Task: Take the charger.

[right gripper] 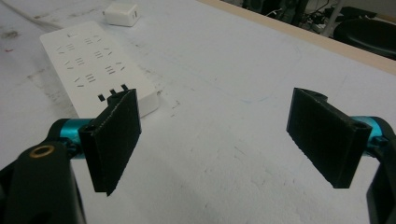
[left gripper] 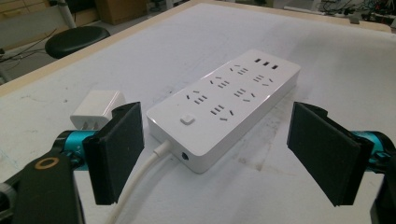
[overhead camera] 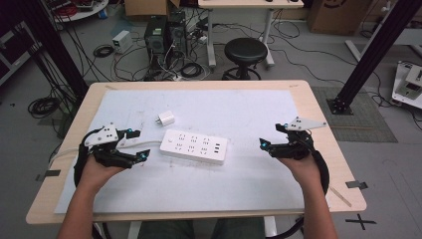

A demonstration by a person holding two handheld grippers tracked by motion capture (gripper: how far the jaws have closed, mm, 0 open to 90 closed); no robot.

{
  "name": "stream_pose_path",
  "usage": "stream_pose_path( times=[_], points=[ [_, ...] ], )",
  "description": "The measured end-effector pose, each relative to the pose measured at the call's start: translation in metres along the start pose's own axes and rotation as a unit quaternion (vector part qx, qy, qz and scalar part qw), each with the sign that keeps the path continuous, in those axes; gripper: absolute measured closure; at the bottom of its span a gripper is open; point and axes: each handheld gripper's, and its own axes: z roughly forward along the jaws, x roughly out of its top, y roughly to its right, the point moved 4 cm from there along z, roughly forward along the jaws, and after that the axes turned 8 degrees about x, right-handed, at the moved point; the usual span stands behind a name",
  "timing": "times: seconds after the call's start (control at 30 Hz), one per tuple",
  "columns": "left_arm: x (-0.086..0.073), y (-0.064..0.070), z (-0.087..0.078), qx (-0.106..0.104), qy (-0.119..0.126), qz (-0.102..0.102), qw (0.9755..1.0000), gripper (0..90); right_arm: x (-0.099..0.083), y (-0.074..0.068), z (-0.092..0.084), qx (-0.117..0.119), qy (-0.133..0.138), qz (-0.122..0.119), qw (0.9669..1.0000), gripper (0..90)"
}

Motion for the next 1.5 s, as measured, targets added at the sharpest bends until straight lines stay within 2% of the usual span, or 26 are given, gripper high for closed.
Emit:
stream_pose_path(
  times=[0.23,0.4,0.47,0.53,0.73,0.87,1.2,1.4,1.5],
  points=[
    [0.001,-0.004,0.004,0.011,-0.008,-0.006,0.9999,18.7,0.004,-0.003,0.001,0.007,-0.003,-0.004,1.0000,17.9],
    [0.010,-0.016,0.013,0.025,-0.008,-0.013,0.9996,18.7,0.004,-0.002,0.000,0.013,-0.001,-0.009,0.9999,17.9],
    [0.015,-0.021,0.018,0.029,-0.013,-0.009,0.9995,18.8,0.003,-0.001,-0.001,0.011,-0.001,-0.006,0.9999,17.9],
    [0.019,-0.024,0.021,0.029,-0.003,-0.013,0.9995,18.7,0.002,-0.001,-0.001,0.012,0.000,-0.005,0.9999,17.9],
    [0.015,-0.023,0.026,0.023,-0.008,-0.013,0.9996,18.7,0.002,0.000,0.000,0.014,-0.006,-0.006,0.9999,17.9],
    [0.015,-0.022,0.024,0.022,-0.008,-0.013,0.9996,18.7,0.002,-0.002,0.001,0.015,-0.009,0.000,0.9999,17.9],
    [0.014,-0.022,0.020,0.023,-0.011,-0.009,0.9996,18.8,0.003,-0.004,0.004,0.015,-0.008,-0.002,0.9999,17.9],
    [0.018,-0.027,0.023,0.027,-0.004,-0.013,0.9995,18.8,0.004,-0.004,0.003,0.013,-0.008,-0.001,0.9999,18.0],
    [0.022,-0.030,0.027,0.029,-0.013,-0.012,0.9994,18.8,0.005,-0.003,0.002,0.012,-0.008,-0.002,0.9999,17.9]
  ],
)
